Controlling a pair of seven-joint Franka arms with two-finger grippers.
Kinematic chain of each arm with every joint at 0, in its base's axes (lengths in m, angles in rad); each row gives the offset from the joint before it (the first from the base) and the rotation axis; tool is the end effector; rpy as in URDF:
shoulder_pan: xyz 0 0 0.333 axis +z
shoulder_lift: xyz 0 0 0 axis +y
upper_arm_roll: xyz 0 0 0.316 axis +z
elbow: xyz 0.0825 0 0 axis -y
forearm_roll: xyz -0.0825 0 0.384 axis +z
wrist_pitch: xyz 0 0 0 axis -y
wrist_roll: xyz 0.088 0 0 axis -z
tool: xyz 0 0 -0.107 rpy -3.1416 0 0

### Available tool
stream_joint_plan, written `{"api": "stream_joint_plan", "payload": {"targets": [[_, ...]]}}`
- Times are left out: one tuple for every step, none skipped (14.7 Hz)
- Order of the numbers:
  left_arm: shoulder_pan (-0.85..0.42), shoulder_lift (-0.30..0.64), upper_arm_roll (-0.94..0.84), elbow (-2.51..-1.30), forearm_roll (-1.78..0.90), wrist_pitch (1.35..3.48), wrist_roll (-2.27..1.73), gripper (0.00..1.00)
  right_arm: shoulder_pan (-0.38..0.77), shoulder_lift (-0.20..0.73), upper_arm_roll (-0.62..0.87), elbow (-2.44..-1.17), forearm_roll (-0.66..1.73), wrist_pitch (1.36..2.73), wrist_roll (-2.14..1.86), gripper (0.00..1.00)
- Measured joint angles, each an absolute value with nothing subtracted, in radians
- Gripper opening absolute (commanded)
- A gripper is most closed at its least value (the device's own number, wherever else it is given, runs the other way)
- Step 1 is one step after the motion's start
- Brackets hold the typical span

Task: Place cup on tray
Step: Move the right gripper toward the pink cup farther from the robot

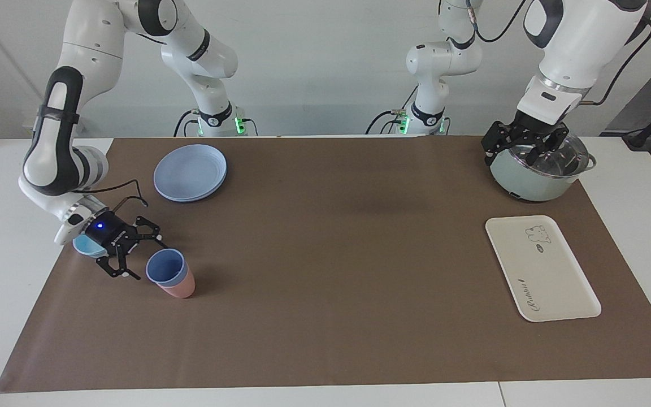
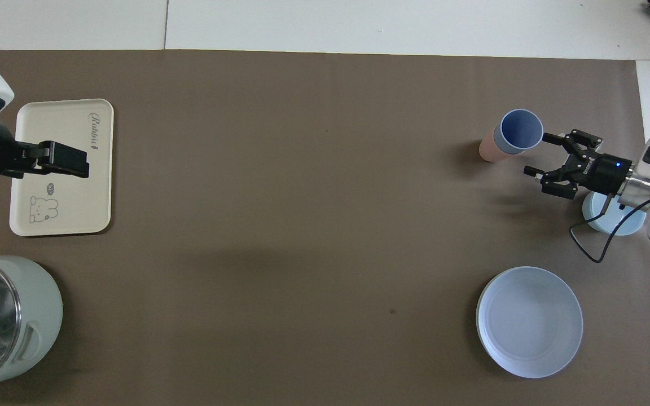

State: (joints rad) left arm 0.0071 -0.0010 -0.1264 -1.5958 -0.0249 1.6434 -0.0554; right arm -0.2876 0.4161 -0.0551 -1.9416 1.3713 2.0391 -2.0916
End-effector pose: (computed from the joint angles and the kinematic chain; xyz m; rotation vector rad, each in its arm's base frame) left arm 0.5569 -0.0693 0.6198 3.1103 -0.0975 0.0720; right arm 0.5974 -0.1534 0.2765 -2.0821 -0.9439 -1.1523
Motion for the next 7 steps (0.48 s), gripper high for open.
{"api": "stream_joint_plan", "payload": {"targets": [[0.007,-0.001,-0.126,-1.596,-0.025,1.644,-0.055,1.00,-0.282,0.420,-0.055,-1.938,1.386,2.040,-2.095,1.00],[0.007,-0.001,-0.126,-1.596,-0.025,1.645,-0.055,1.00,-0.276,0.421,-0.055,-1.934,1.402,2.043,-2.095,1.00],[0.007,-0.001,-0.126,-1.596,-0.025,1.647,-0.055,1.00,-0.268,0.421,-0.055,-1.931,1.420,2.048,-2.095,1.00],[0.007,-0.001,-0.126,-1.596,-0.025,1.649,-0.055,1.00,-0.258,0.421,-0.054,-1.930,1.436,2.059,-2.095,1.00],[0.007,-0.001,-0.126,-1.596,-0.025,1.651,-0.055,1.00,-0.246,0.421,-0.054,-1.928,1.451,2.074,-2.095,1.00],[0.007,-0.001,-0.126,-1.596,-0.025,1.652,-0.055,1.00,-0.233,0.422,-0.054,-1.928,1.469,2.089,-2.095,1.00],[0.007,-0.001,-0.126,-1.596,-0.025,1.653,-0.055,1.00,-0.221,0.423,-0.054,-1.928,1.479,2.100,-2.095,1.00]]}}
